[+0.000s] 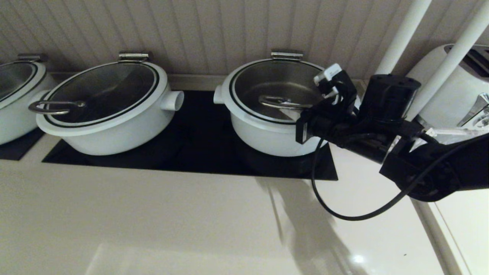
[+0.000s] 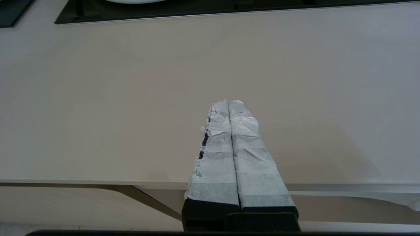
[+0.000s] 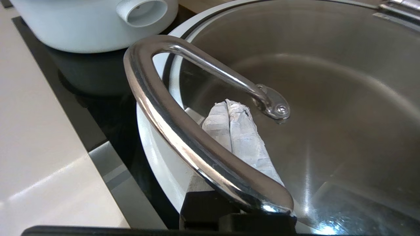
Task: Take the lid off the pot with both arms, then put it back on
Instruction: Open the food pot lid a small opening with the right arm
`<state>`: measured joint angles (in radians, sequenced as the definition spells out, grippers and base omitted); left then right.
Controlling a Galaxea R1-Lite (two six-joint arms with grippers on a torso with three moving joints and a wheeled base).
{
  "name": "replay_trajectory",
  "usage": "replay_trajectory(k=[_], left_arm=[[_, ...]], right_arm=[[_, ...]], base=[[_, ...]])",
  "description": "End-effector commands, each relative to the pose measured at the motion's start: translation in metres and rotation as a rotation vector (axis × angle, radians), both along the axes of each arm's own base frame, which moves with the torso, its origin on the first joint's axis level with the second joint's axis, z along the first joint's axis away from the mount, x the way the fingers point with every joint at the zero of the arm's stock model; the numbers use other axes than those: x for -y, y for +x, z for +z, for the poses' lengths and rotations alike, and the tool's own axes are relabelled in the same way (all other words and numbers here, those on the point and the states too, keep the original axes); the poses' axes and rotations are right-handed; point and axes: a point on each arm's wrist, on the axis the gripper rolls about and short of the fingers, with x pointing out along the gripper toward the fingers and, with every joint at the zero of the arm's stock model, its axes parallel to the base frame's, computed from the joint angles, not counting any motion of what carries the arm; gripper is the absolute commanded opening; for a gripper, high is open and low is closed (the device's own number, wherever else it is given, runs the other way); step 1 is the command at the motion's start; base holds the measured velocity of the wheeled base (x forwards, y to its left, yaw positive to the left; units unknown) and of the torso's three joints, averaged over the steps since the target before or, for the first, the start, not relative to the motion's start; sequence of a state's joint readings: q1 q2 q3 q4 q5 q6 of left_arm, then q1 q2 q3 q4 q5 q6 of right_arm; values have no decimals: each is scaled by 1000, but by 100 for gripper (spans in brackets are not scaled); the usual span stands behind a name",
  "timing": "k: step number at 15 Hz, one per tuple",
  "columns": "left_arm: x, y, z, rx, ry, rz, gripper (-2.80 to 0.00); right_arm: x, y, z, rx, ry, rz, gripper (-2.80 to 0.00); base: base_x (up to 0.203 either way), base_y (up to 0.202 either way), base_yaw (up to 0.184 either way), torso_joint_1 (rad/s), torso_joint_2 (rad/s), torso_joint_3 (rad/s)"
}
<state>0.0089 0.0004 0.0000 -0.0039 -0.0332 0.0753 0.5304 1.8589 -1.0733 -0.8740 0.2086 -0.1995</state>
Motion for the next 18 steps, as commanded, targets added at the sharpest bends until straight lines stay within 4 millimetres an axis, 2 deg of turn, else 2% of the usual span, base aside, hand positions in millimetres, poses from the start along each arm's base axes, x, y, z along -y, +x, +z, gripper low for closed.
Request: replay_trajectory(k=[1,8,12,18], left_arm=[[0,0,0,1,0,0,-280],[0,-1,2,10,40,-6,-280],[0,-4,17,37,42,-15,-280],[0,3,45,-3,44,-21,-280]], right_arm=[[2,-4,8,24,13,-7,-280],[4,-3,12,32,22,-38,-280],[4,-1,18,54,34,-41,-280],[3,2,24,72,46,-43,-280]], base=[[0,0,0,0,0,0],[0,0,0,0,0,0],[0,0,0,0,0,0],[0,0,0,0,0,0]])
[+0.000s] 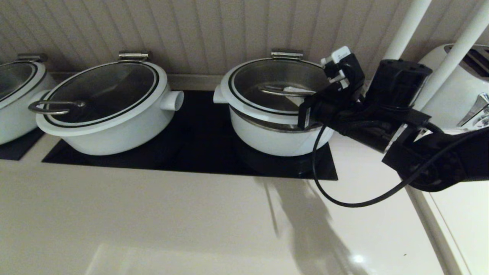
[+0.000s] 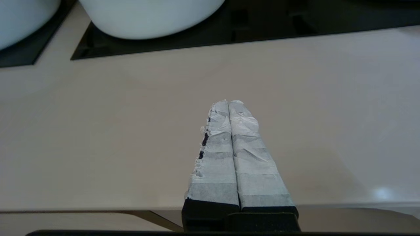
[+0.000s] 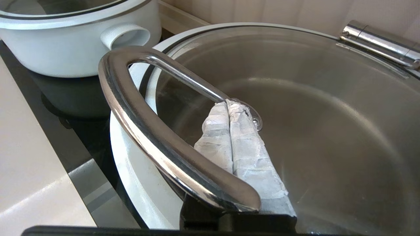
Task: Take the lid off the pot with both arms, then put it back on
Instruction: Open the food pot lid a small opening with the right arm, then hold the pot lid with the left arm
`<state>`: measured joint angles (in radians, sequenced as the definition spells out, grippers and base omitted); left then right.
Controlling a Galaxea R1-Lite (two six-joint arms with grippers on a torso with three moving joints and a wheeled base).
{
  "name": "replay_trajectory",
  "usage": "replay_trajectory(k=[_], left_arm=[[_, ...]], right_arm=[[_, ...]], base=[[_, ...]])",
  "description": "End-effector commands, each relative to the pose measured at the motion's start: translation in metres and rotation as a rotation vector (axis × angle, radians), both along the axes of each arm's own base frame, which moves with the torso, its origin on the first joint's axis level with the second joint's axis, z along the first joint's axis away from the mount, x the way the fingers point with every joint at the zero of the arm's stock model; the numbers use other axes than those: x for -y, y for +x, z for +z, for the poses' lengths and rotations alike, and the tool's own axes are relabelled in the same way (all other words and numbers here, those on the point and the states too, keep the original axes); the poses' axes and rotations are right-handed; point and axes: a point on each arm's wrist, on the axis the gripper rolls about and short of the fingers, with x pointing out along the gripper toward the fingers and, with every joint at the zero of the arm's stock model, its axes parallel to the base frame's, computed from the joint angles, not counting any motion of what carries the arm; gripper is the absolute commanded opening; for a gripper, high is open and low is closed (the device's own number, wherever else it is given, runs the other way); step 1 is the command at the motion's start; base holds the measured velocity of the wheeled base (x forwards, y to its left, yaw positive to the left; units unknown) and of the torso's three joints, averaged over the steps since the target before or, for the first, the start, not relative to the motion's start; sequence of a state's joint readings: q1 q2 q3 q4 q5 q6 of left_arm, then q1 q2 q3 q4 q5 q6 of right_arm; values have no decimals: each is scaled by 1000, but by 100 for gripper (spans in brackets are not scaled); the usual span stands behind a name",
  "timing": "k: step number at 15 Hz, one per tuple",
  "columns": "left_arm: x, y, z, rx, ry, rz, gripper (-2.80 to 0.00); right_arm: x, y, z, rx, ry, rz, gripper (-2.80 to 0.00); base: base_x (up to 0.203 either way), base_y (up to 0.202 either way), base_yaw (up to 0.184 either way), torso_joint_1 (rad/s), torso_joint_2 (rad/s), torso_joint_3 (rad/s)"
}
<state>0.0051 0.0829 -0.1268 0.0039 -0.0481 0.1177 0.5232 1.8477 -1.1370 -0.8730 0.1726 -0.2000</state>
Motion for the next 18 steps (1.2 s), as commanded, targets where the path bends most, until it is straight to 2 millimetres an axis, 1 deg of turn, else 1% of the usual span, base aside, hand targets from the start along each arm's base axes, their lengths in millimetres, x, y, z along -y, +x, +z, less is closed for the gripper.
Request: replay_trajectory(k=[1,3,6,8,10,13,16,18], left_arm=[[0,9,15,-52,3,-7,-280],[0,18,35,-56,5,-30,-280],[1,45,69,-35,6,-55,-280],[2,63,96,-4,10,-67,-280],[7,77,116,10,9,-143,-280],[17,98,129,12,12,-238,-280],[29,133,141,24,13,-266,-280],[36,153,144,13,15,-280,-280]], right_arm=[[1,0,3,14,6,-2,-280],[2,1,4,17,8,-6,-280],[1,2,7,23,12,-6,-280],[3,3,7,26,14,-12,-280],[6,5,8,27,14,-21,-280],[8,6,13,42,22,-27,-280],[7,9,18,44,23,-27,-280],[4,13,22,59,32,-27,-280]], base=[[0,0,0,0,0,0],[0,0,0,0,0,0],[0,0,0,0,0,0],[0,0,0,0,0,0],[0,0,0,0,0,0],[0,0,0,0,0,0],[0,0,0,0,0,0],[0,0,0,0,0,0]])
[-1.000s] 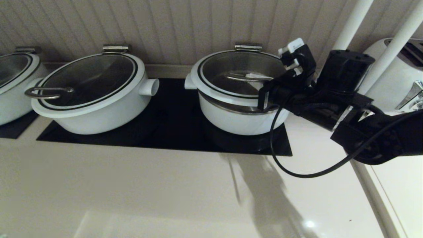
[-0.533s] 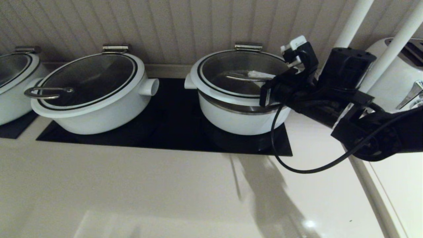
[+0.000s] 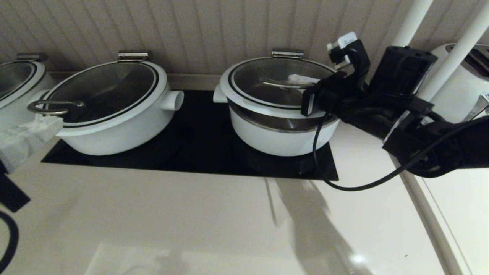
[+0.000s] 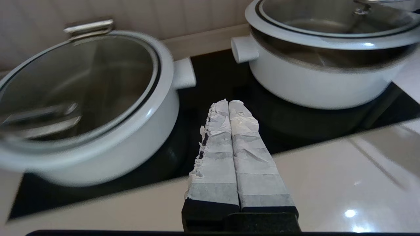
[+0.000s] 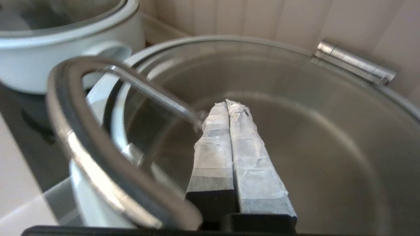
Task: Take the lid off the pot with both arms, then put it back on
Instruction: Hold the pot lid with the left arm
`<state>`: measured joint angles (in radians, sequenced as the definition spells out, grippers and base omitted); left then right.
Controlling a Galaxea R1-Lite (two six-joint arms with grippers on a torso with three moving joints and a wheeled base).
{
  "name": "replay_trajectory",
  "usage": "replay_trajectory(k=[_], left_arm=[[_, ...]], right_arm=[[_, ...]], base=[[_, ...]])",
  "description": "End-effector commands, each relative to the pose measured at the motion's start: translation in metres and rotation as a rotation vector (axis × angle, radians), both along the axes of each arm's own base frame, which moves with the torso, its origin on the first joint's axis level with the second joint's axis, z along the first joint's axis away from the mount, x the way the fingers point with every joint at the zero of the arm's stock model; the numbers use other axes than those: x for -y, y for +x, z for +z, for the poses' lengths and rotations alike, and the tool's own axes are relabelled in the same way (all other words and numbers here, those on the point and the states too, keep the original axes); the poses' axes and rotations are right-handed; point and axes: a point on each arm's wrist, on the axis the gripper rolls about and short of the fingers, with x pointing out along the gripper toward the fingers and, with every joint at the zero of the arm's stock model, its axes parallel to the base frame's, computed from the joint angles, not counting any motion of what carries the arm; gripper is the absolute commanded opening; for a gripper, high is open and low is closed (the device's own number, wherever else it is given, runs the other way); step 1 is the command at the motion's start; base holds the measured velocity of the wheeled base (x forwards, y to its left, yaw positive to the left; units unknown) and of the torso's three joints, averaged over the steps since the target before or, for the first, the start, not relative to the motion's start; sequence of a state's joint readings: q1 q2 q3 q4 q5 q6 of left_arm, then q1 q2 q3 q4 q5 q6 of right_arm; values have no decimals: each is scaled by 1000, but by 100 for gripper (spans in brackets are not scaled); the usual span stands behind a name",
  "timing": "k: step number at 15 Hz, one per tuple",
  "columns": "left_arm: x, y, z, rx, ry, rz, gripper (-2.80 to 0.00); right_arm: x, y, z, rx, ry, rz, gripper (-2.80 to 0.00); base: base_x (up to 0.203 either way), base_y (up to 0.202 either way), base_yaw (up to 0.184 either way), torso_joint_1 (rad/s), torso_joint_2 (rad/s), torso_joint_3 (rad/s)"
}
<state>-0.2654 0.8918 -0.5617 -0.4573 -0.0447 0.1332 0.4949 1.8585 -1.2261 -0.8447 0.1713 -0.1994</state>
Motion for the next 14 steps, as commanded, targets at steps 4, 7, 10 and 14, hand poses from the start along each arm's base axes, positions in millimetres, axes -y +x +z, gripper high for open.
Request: replay_trajectory(k=[4,7,10,14], left_arm=[[32,53,-4,-67,22,-104,-280],[47,76,-2,-5,18,-129,-280],[65,88,-10,-41,36,-184,-280],[88,106,-23,-82,55,-238,-280]], right_arm=[[-3,5,12,30,14,2,-280],[-3,6,18,44,21,0,-280],[-2,9,21,48,24,-6,-280],[2,11,24,56,27,-18,-280]], base=[[0,0,0,0,0,0],[0,0,0,0,0,0],[0,0,0,0,0,0],[0,0,0,0,0,0]])
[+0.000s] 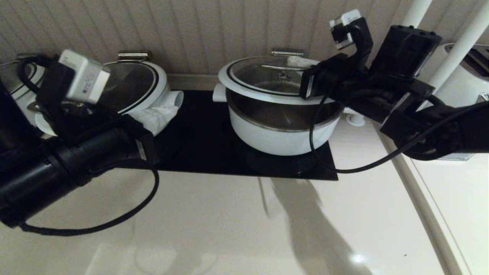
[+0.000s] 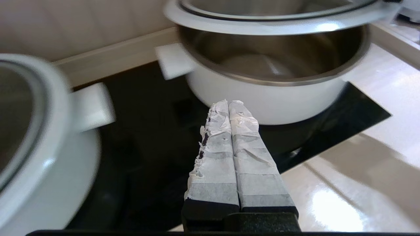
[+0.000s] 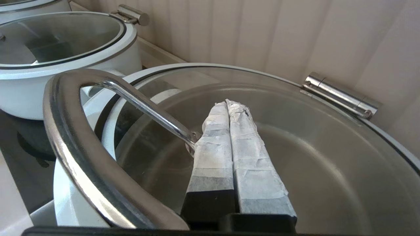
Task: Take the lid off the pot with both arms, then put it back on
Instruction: Hold the pot lid with the left arm
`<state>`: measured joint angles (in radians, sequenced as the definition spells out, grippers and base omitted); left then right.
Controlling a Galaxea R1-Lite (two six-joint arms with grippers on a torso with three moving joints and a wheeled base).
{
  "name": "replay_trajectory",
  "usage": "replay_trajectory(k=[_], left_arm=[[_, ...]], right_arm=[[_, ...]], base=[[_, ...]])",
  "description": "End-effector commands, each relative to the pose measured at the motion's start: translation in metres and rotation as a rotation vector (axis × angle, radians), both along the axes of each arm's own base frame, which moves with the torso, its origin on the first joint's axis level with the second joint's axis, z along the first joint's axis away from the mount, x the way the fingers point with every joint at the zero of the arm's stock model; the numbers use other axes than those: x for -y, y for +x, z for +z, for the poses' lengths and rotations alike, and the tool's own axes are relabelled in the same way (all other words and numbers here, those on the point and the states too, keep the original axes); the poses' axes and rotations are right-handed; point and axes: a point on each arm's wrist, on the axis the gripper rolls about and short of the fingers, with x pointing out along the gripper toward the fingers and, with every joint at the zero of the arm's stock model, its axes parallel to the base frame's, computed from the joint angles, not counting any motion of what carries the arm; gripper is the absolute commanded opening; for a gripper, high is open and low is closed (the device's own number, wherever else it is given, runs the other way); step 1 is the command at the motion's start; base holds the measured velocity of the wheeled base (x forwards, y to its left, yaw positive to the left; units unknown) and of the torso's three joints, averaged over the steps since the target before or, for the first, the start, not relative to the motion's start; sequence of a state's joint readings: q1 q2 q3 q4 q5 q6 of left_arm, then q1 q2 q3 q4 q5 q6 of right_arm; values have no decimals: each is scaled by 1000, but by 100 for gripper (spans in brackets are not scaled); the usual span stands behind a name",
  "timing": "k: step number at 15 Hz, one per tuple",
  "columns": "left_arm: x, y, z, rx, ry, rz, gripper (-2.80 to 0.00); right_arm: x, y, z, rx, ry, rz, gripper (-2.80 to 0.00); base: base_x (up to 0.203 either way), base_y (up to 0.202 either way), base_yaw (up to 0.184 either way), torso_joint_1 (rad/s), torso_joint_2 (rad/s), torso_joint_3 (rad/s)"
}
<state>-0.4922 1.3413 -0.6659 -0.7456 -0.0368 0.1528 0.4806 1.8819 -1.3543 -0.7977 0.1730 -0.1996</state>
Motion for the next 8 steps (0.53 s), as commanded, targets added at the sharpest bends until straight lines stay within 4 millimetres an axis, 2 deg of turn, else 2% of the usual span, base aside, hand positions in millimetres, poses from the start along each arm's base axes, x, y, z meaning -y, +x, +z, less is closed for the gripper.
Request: replay_trajectory(k=[1,5,8], left_arm=[[18,19,-13,-30,17,-28,-280],[43,37,-18,-5,-3,-64,-280],[58,49,-33,-16,-1,-81,-280]], right_arm=[[2,1,0,5,1,-5,-280],[2,1,1,6,2,-7,-280],[2,2,0,5,4,-16,-280]], base=[[0,0,0,0,0,0],[0,0,0,0,0,0],[0,0,0,0,0,0]])
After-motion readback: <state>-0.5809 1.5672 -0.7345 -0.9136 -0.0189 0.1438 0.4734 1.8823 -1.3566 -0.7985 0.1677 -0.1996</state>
